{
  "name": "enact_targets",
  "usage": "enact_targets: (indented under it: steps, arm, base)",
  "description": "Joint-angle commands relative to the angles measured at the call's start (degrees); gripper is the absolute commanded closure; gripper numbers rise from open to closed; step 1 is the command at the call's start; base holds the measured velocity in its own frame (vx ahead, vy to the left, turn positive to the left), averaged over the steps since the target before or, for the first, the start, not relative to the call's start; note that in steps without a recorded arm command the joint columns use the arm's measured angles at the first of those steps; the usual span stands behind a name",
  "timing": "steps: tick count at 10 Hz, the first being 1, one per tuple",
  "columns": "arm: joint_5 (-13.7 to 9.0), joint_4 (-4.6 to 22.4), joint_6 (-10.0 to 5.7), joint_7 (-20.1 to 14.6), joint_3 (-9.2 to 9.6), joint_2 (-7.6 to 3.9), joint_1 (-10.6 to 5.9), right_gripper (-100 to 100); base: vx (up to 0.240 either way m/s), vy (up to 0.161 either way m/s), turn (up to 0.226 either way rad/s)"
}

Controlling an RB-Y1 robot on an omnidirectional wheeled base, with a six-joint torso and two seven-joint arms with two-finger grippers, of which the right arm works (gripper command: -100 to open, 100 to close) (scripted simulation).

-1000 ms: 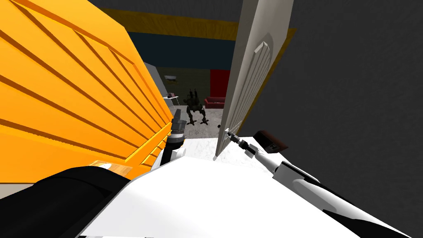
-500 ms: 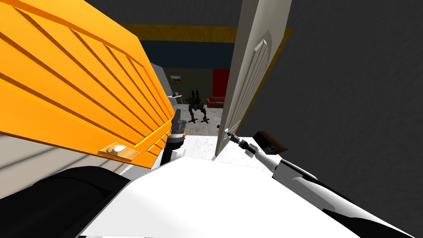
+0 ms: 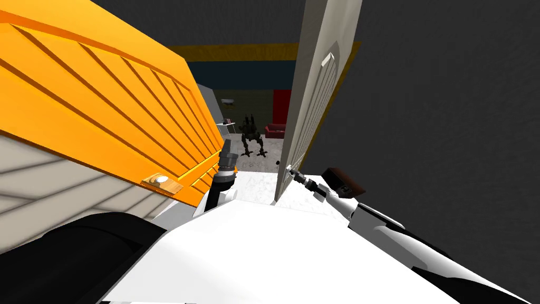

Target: Pull the door open

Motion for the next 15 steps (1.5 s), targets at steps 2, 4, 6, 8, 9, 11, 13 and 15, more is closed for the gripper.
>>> enact_targets:
  steps: [2,4,6,8,9,11,13,15]
  arm:
    - [0.0,0.9,-0.45,-0.1,0.23,0.35,-0.55,100]
    - [0.0,1.6,-0.84,-0.2,0.43,0.65,-1.02,100]
    - [0.1,2.4,-1.29,-0.3,0.66,1.00,-1.55,100]
    - [0.1,3.3,-1.75,-0.4,0.90,1.37,-2.12,100]
    - [0.1,3.7,-1.98,-0.5,1.01,1.54,-2.39,100]
    - [0.1,4.7,-2.49,-0.6,1.28,1.94,-3.01,100]
    - [0.1,5.4,-2.86,-0.7,1.47,2.23,-3.45,100]
    - [0.3,5.2,-2.92,-0.7,1.82,2.66,-3.17,100]
  base:
    - [-0.080,-0.140,0.129]
    - [-0.101,-0.198,0.134]
    - [-0.105,-0.179,0.133]
    - [-0.101,-0.206,0.149]
    - [-0.100,-0.222,0.131]
    - [-0.103,-0.200,0.167]
    - [-0.063,-0.176,0.109]
    - [-0.045,-0.134,0.078]
